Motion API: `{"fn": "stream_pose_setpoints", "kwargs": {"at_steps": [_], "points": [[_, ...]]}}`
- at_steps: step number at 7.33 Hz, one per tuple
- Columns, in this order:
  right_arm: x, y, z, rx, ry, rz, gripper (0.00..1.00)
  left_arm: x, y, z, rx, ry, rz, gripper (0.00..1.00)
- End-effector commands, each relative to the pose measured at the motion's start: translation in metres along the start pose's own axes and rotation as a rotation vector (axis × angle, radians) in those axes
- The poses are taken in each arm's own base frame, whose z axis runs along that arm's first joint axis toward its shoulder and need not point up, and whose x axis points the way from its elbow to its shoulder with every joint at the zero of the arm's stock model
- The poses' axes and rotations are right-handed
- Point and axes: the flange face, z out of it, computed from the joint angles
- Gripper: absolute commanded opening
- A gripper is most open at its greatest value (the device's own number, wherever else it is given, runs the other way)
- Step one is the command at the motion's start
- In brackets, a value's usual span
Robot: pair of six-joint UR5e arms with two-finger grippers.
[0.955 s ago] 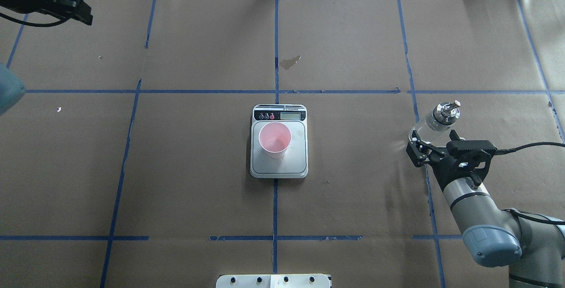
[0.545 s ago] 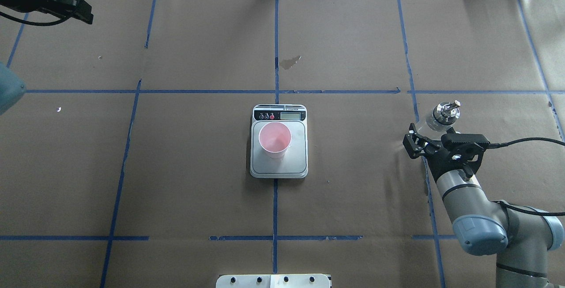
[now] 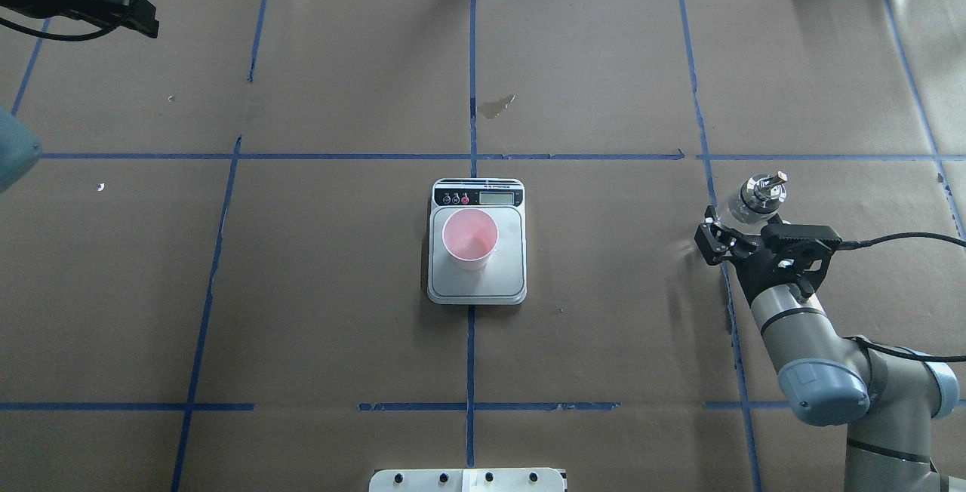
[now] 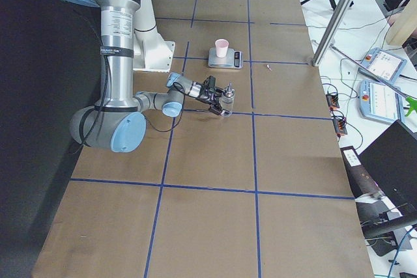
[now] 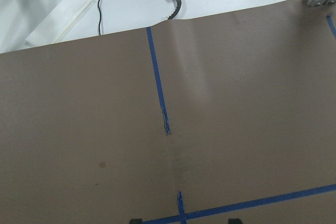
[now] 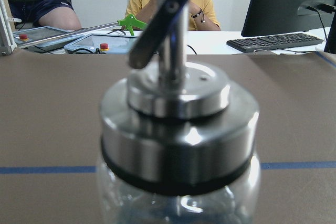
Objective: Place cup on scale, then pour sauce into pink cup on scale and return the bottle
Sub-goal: 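Lift the glass bottle with the right gripper and carry it over the cup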
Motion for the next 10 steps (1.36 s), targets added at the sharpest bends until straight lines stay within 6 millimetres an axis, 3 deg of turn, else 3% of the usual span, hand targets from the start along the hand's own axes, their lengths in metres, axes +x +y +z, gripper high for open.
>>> {"fn": "stream_pose_setpoints", "kwargs": {"at_steps": [1,2,3,4,5,6,10], "points": [[-0.006,-0.001,0.001,0.002,-0.012,0.000,0.43,-0.001,-0.001,-0.003,0.004,0.000,-0.001,0.63],[-0.011,-0.004,0.000,0.008,-0.017,-0.028,0.09,-0.001,0.000,-0.004,0.005,0.000,-0.001,0.63],[-0.016,-0.011,-0.003,0.018,-0.039,-0.089,0.00,-0.001,0.000,-0.003,0.003,-0.001,-0.002,0.63],[-0.027,-0.032,-0.004,0.054,-0.080,-0.103,0.00,-0.001,0.000,0.000,-0.001,-0.003,-0.003,0.63],[-0.037,-0.041,-0.007,0.067,-0.092,-0.142,0.00,-0.002,0.000,0.001,-0.002,-0.004,-0.004,0.63],[-0.072,-0.055,-0.007,0.075,-0.127,-0.120,0.00,-0.002,0.000,0.001,-0.006,-0.005,-0.006,0.63],[-0.136,-0.078,-0.014,0.078,-0.138,-0.181,0.00,-0.003,0.001,0.005,-0.019,-0.010,-0.010,0.63]]}}
